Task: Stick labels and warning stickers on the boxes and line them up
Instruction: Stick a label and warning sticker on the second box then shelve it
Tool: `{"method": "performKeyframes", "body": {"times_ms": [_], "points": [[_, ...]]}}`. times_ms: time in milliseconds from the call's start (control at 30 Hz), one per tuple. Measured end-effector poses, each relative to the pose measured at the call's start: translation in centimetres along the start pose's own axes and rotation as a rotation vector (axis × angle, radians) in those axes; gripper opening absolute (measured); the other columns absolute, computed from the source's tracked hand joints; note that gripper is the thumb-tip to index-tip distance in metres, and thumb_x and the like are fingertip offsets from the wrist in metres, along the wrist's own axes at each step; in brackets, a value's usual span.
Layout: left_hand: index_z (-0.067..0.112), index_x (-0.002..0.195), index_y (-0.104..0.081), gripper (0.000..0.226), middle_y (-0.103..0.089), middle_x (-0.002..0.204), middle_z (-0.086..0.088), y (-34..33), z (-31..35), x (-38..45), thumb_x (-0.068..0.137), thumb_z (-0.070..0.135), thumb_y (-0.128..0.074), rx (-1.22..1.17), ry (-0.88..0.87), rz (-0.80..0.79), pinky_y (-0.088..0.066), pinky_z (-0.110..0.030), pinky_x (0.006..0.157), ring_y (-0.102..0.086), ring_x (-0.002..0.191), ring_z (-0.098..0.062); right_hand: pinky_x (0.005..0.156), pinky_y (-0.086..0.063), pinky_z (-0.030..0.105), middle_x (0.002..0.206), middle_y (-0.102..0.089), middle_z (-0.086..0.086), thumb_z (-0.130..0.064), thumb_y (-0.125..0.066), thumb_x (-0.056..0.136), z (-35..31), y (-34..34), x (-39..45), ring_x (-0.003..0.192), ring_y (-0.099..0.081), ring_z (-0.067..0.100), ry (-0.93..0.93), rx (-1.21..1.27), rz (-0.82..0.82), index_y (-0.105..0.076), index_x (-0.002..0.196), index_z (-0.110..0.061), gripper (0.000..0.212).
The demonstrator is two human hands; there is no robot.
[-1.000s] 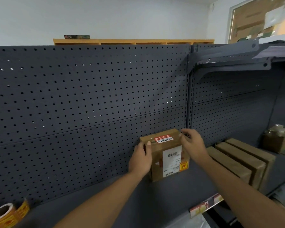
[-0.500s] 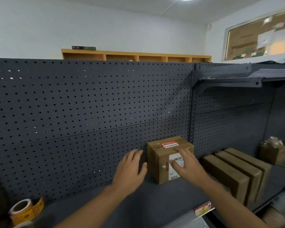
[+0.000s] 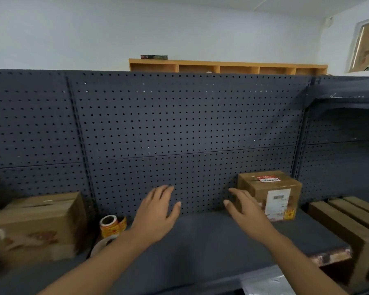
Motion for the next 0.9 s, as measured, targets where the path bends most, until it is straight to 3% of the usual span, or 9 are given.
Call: {"method": "performKeyframes", "body": {"times_ms": [367,567,733,900], "points": [[0.024,0.158,-0.032,0.061,-0.033,0.163,0.006,7.0,-12.3,-7.4,0.107,0.055,-0.033,0.1,0.213,0.056,-0.028,-0.036,0.123,-0.027,0.15,-0.017,0.112,-0.037,0.033,0.147,-0.043,-0.015,-0.055,-0.045,0.104,-12.1,-10.8,0.0,0.14,-0.036,0.009,0.093,0.147,-0.151,-0.04,0.153,-0.029,0.057],[0.024,0.154,-0.04,0.058,-0.044,0.156,0.003,10.6,-19.6,-11.1,0.105,0.054,-0.039,0.141,0.346,0.113,-0.037,-0.04,0.118,-0.04,0.144,-0.021,0.112,-0.038,0.033,0.148,-0.043,-0.012,-0.054,-0.044,0.104,-18.3,-16.4,0.6,0.14,-0.038,0.013,0.172,0.169,-0.221,-0.04,0.154,-0.026,0.057],[0.024,0.155,-0.04,0.058,-0.042,0.158,0.003,13.3,-25.6,-13.3,0.105,0.053,-0.038,0.17,0.432,0.132,-0.036,-0.042,0.118,-0.039,0.144,-0.023,0.112,-0.035,0.033,0.154,-0.04,-0.008,-0.051,-0.044,0.105,-22.7,-20.7,1.5,0.145,-0.034,0.016,0.192,0.157,-0.272,-0.039,0.155,-0.024,0.057],[0.023,0.151,-0.043,0.063,-0.041,0.156,0.002,16.0,-31.9,-14.1,0.101,0.061,-0.042,0.184,0.511,0.126,-0.039,-0.045,0.113,-0.04,0.143,-0.025,0.108,-0.043,0.034,0.15,-0.043,-0.006,-0.053,-0.043,0.106,-28.2,-25.8,2.4,0.139,-0.042,0.016,0.244,0.159,-0.327,-0.04,0.153,-0.022,0.056]]}}
Point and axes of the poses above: each hand's wrist, its own x-axis towards the middle knuckle, its own y-axis out of the back of the hand, z = x × y, the point moved 3 cm from there along x, towards the middle knuckle
